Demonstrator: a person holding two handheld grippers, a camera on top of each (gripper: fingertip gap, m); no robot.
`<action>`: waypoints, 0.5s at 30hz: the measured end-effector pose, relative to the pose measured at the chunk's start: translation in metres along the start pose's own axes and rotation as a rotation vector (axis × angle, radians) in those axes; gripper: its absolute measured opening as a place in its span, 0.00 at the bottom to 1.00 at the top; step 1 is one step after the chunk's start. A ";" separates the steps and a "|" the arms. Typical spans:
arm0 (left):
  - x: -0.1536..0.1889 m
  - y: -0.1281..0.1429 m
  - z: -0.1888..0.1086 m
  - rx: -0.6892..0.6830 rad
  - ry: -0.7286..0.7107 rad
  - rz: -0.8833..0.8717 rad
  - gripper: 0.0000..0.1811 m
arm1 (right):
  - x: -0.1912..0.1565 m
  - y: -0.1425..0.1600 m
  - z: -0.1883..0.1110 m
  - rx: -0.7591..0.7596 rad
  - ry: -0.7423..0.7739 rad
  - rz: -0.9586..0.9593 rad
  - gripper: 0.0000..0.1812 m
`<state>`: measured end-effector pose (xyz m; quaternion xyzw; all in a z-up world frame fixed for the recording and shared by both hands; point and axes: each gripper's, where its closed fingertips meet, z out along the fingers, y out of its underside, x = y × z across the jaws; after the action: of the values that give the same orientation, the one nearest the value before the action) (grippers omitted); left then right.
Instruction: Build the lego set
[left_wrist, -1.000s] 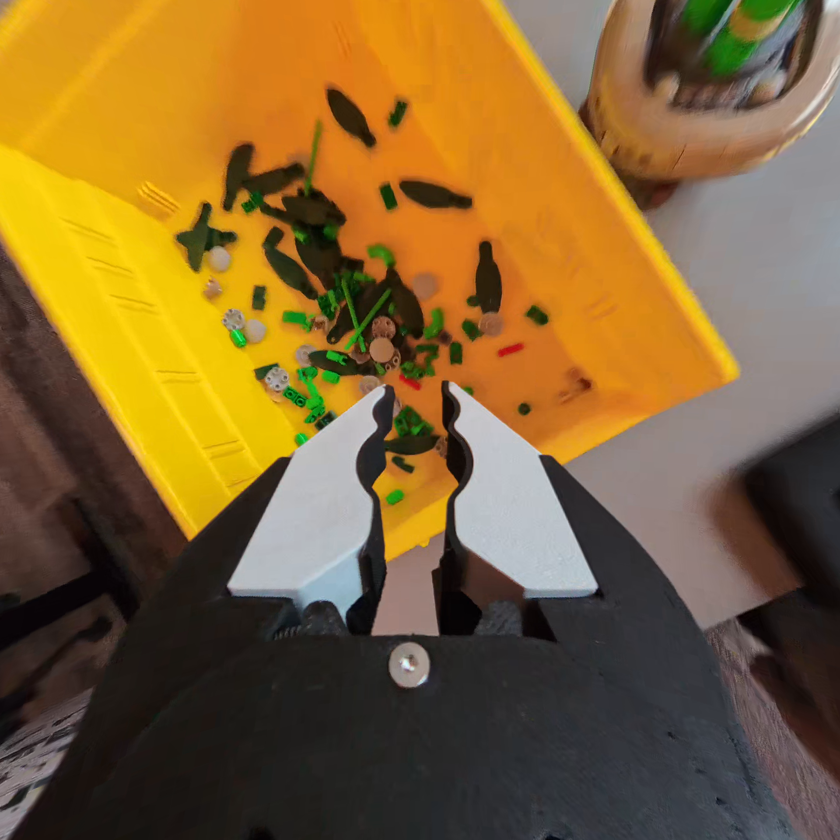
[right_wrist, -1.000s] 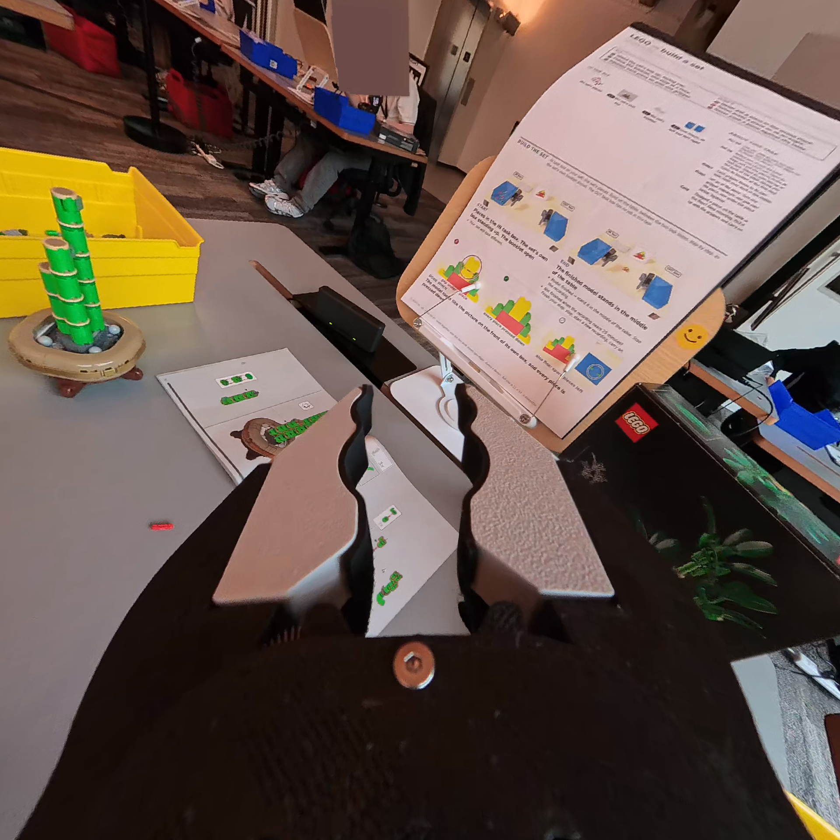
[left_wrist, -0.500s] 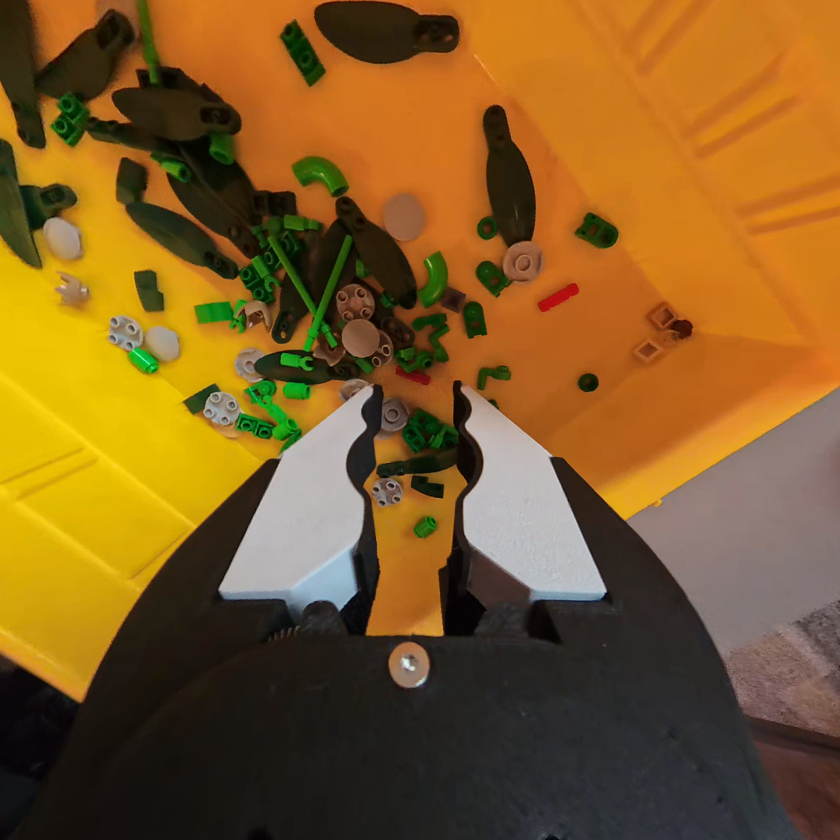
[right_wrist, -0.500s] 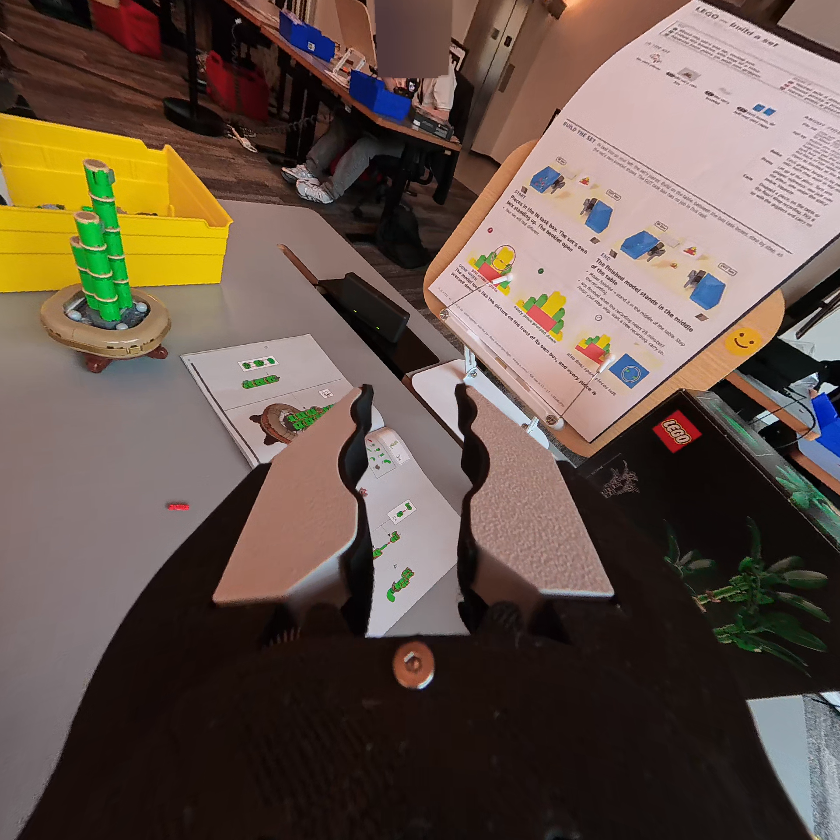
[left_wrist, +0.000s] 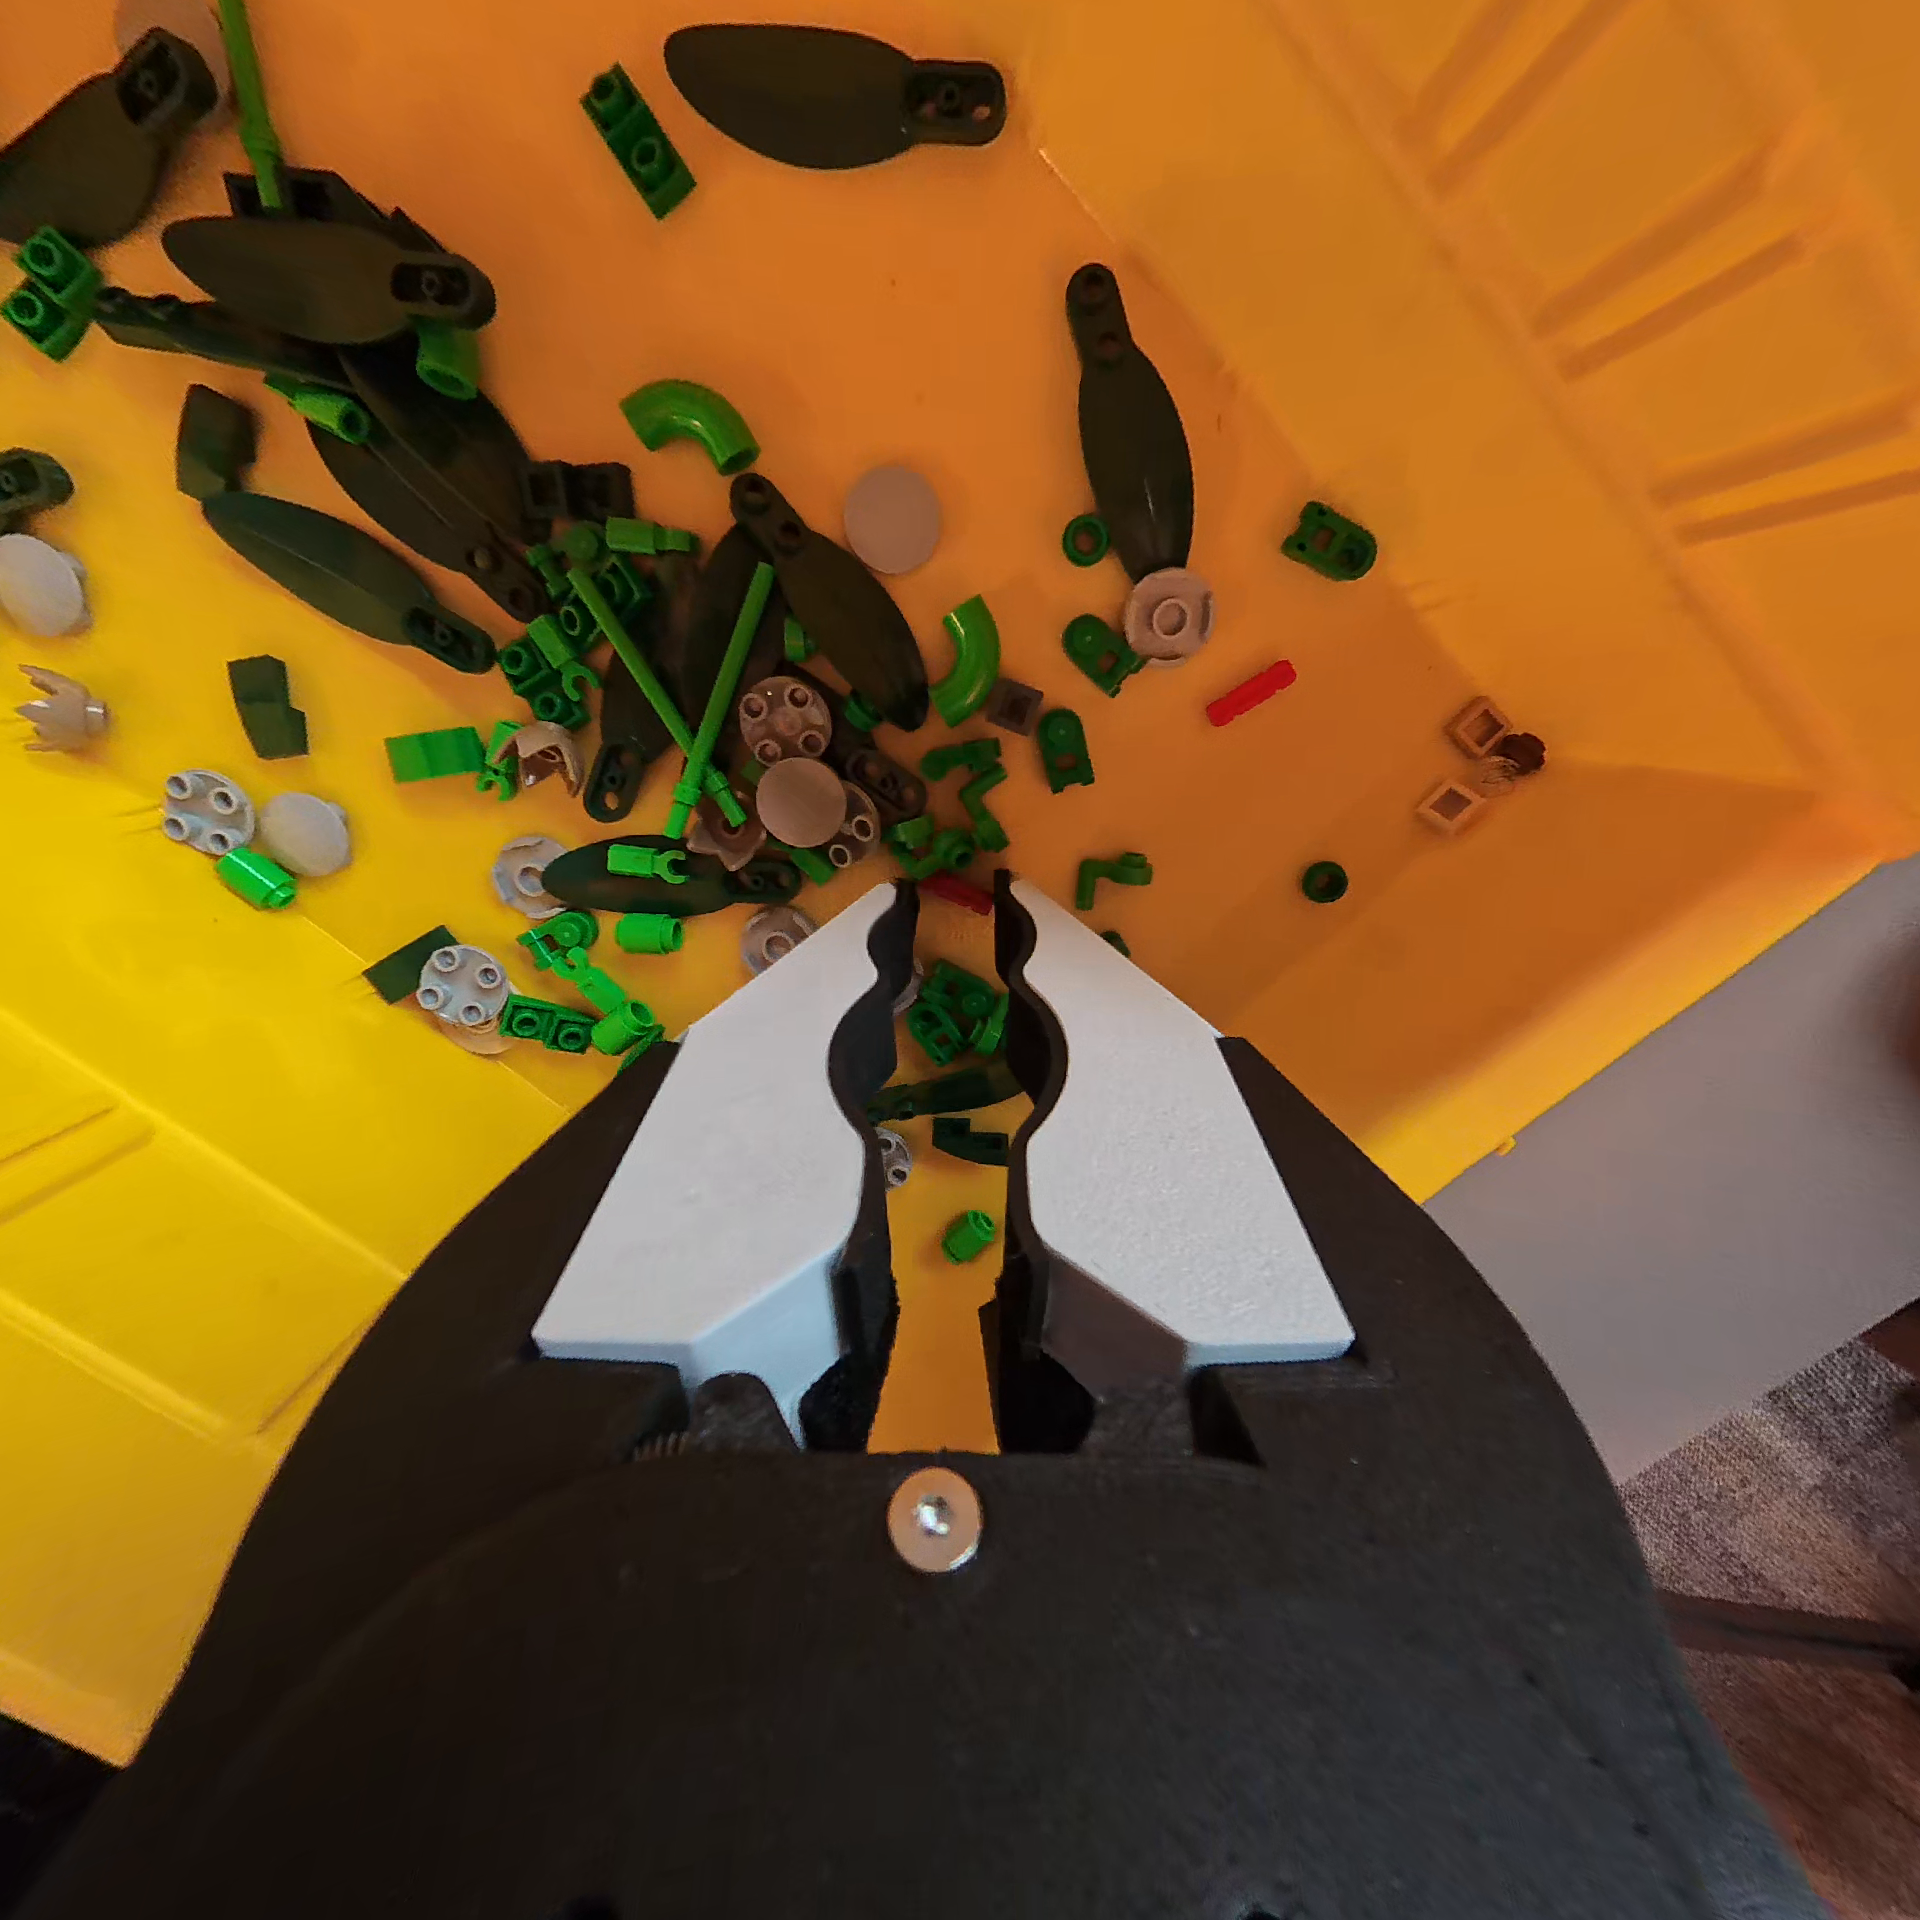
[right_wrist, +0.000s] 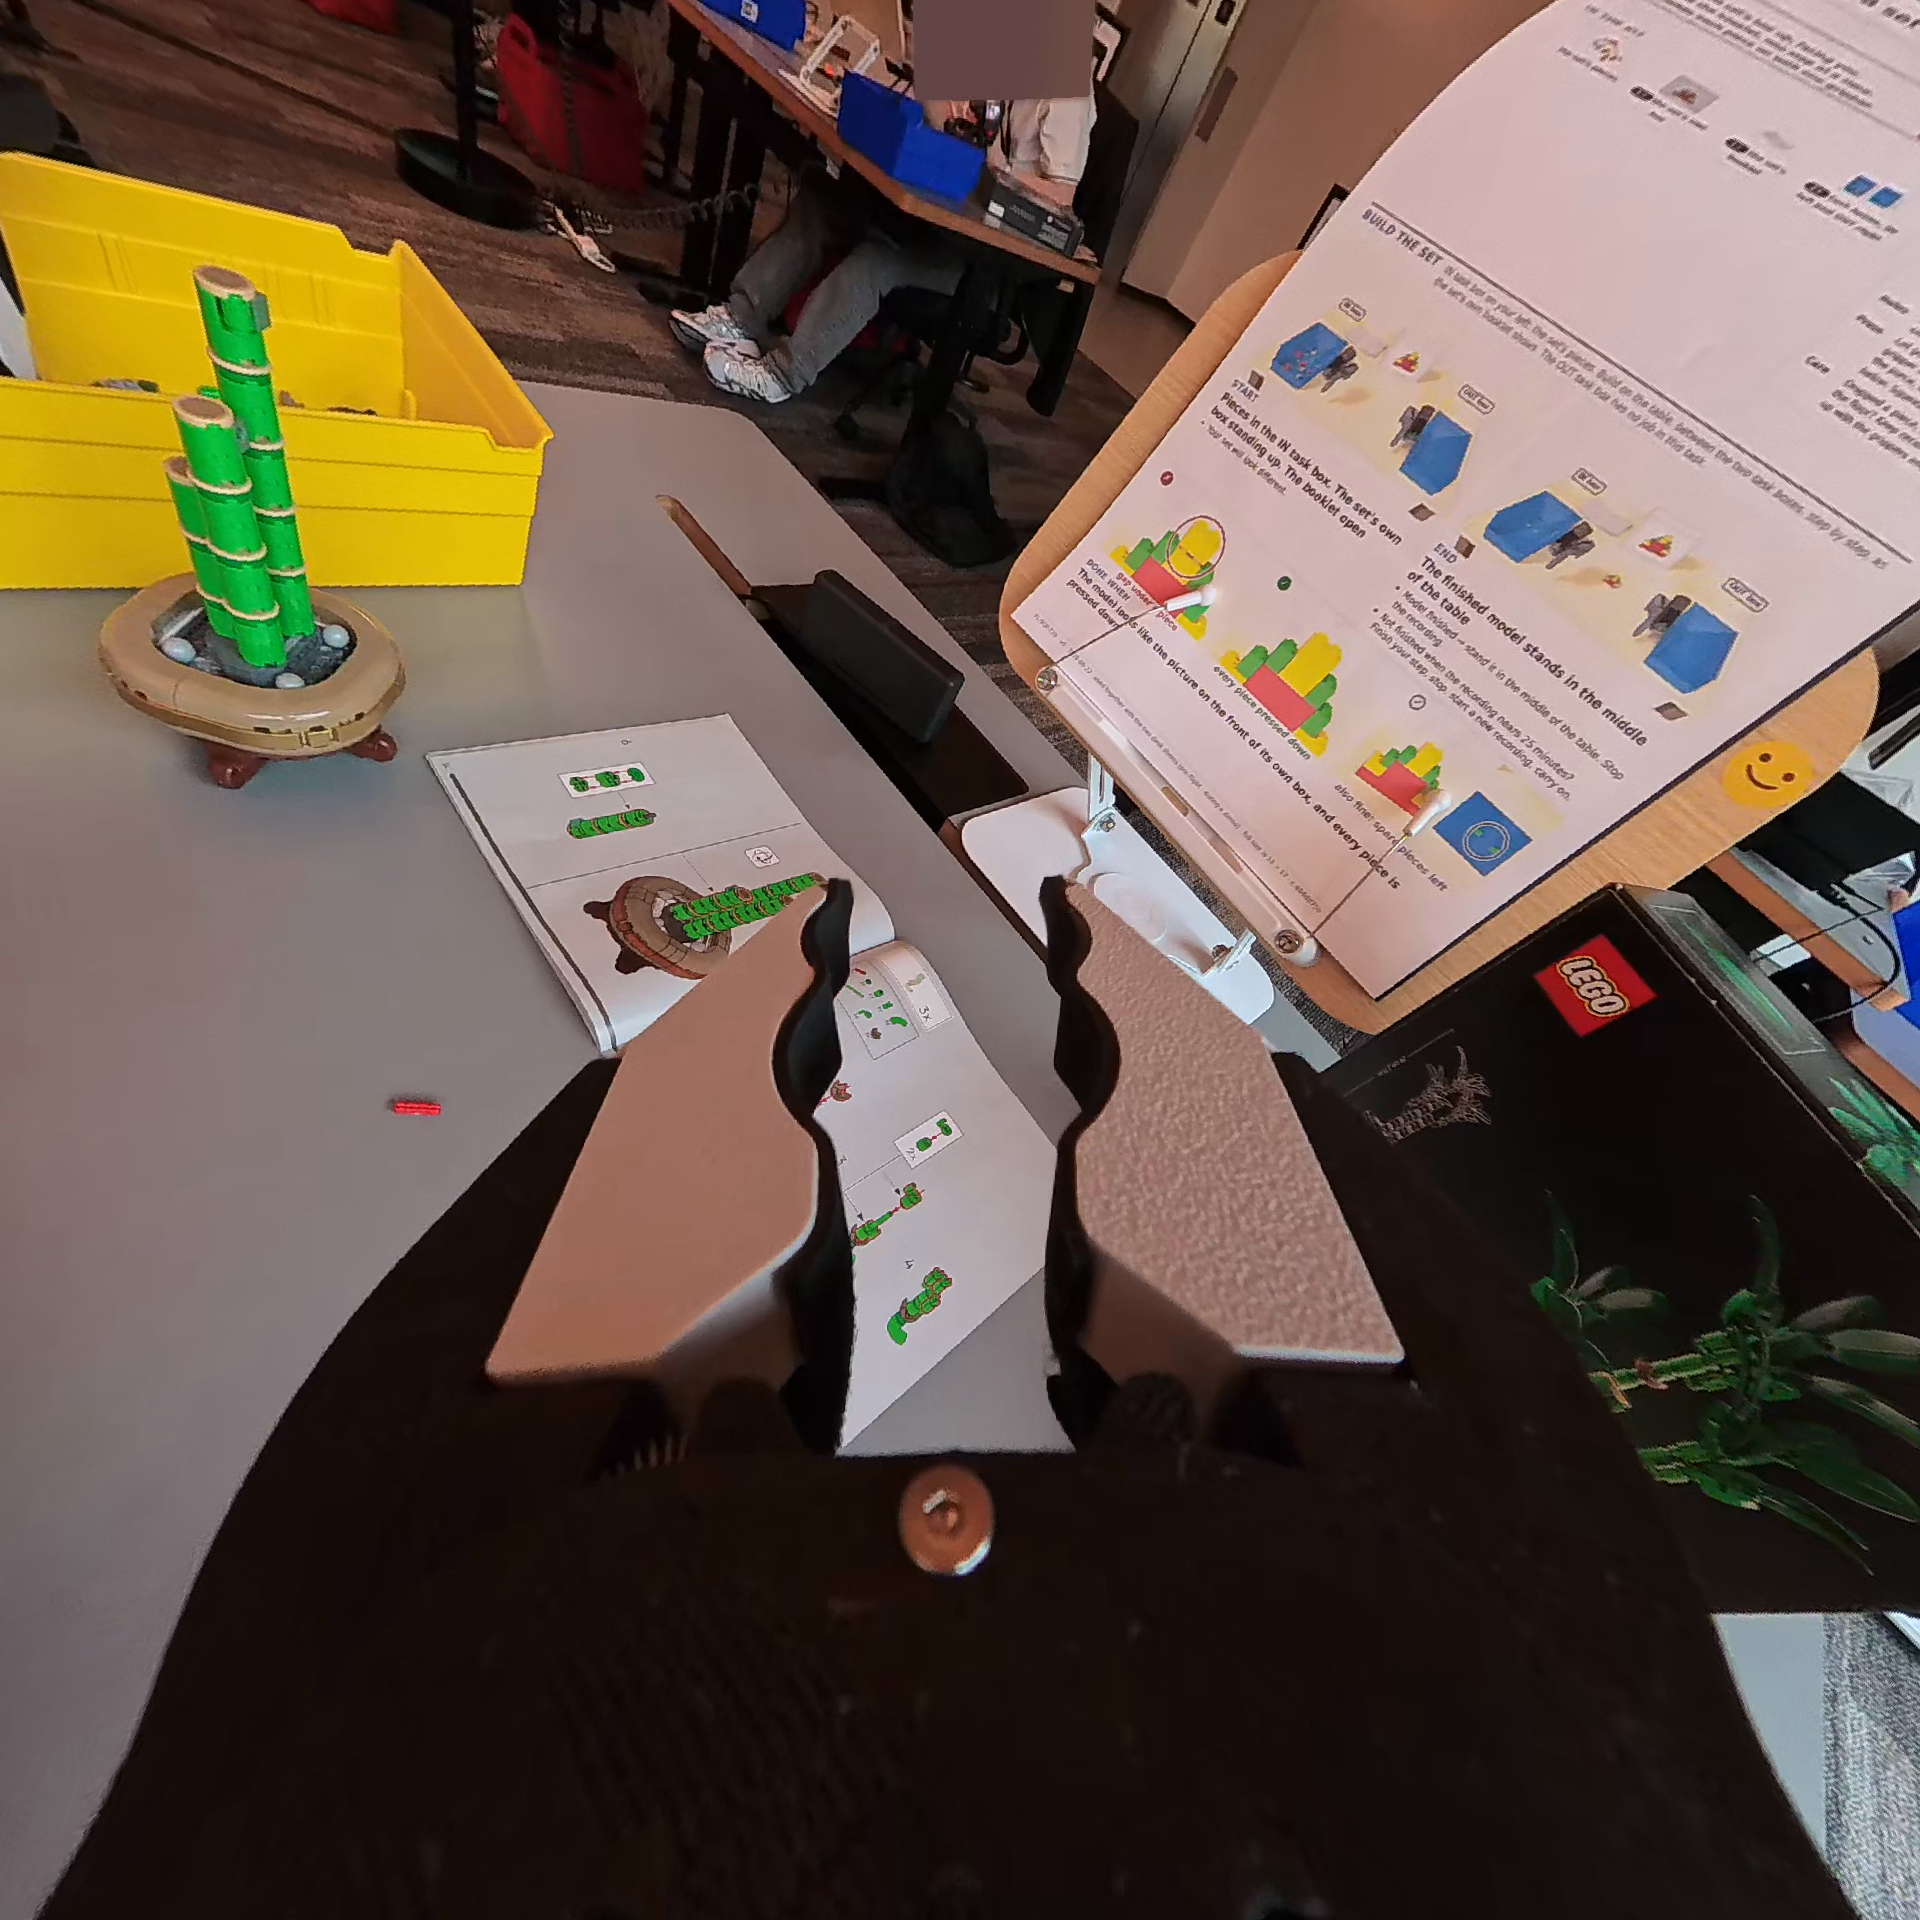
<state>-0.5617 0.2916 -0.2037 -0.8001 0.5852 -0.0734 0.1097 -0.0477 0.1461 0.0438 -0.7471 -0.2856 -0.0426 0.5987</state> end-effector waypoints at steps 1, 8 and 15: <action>0.000 0.001 0.000 -0.001 -0.004 -0.002 0.07 | 0.000 0.000 0.000 -0.001 -0.002 -0.001 0.20; -0.005 -0.005 -0.043 0.102 -0.173 -0.009 0.07 | -0.001 -0.006 -0.005 0.015 -0.005 -0.007 0.20; 0.092 -0.091 -0.151 0.570 -0.309 0.160 0.01 | -0.003 -0.014 -0.009 0.037 -0.005 -0.016 0.20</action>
<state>-0.4868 0.2170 -0.0356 -0.6903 0.5786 -0.1029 0.4221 -0.0543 0.1383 0.0567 -0.7336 -0.2937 -0.0403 0.6115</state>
